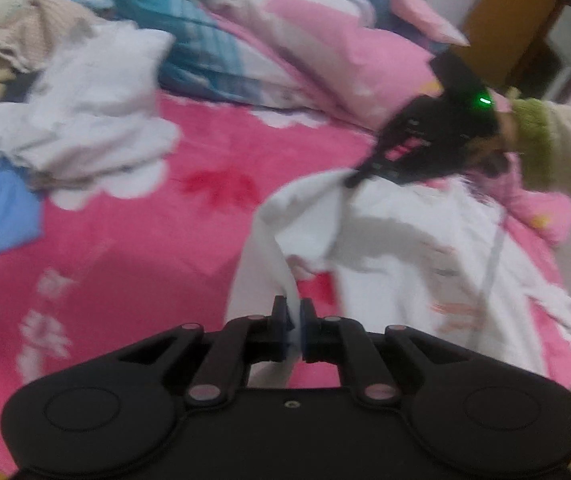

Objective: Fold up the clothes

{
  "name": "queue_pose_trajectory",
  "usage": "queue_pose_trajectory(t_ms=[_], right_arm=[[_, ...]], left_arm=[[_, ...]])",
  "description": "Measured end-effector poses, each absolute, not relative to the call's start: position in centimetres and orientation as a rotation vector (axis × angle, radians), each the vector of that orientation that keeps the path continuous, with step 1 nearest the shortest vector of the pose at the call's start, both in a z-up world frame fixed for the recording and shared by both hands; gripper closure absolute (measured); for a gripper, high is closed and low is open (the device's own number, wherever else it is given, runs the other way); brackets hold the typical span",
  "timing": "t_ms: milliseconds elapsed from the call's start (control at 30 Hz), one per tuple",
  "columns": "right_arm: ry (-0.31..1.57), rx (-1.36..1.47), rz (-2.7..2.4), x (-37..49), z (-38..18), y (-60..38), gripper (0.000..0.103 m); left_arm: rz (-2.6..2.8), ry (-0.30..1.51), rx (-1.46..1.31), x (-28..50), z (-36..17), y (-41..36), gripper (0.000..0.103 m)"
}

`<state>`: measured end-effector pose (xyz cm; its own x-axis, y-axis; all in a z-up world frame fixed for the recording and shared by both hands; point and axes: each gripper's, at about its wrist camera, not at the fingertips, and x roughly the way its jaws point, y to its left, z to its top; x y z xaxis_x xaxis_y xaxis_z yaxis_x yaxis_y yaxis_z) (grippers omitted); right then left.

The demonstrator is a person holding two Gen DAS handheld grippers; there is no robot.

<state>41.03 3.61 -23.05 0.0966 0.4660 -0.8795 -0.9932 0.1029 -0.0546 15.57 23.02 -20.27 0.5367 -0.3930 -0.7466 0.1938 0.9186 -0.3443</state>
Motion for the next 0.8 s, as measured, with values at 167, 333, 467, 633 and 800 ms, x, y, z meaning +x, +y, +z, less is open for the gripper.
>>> queue_pose_trajectory(t_ms=[167,333,467,633,800], right_arm=[[0.808,-0.863,1.255,39.2,-23.5,1.1,0.101],[0.798,-0.919,1.23,36.9,-25.6,-1.2,0.101],[0.788,-0.976,1.188,35.3,-27.9,-2.9,0.1],[0.819,-0.972,1.103,34.0,-30.1,-5.2,0.084],[0.908,-0.822,0.994,32.5,-29.7,-8.3,0.069]], left_arm=[[-0.494,0.979,-0.195,13.6,-21.2,17.1,0.097],[-0.587,1.039,-0.122,13.2,-24.6,11.9,0.097],[-0.644,1.071,0.026,12.5,-27.4,8.6,0.097],[-0.702,1.096,0.194,11.2,-29.9,5.4,0.096],[-0.729,1.128,0.254,9.7,-31.8,3.4,0.092]])
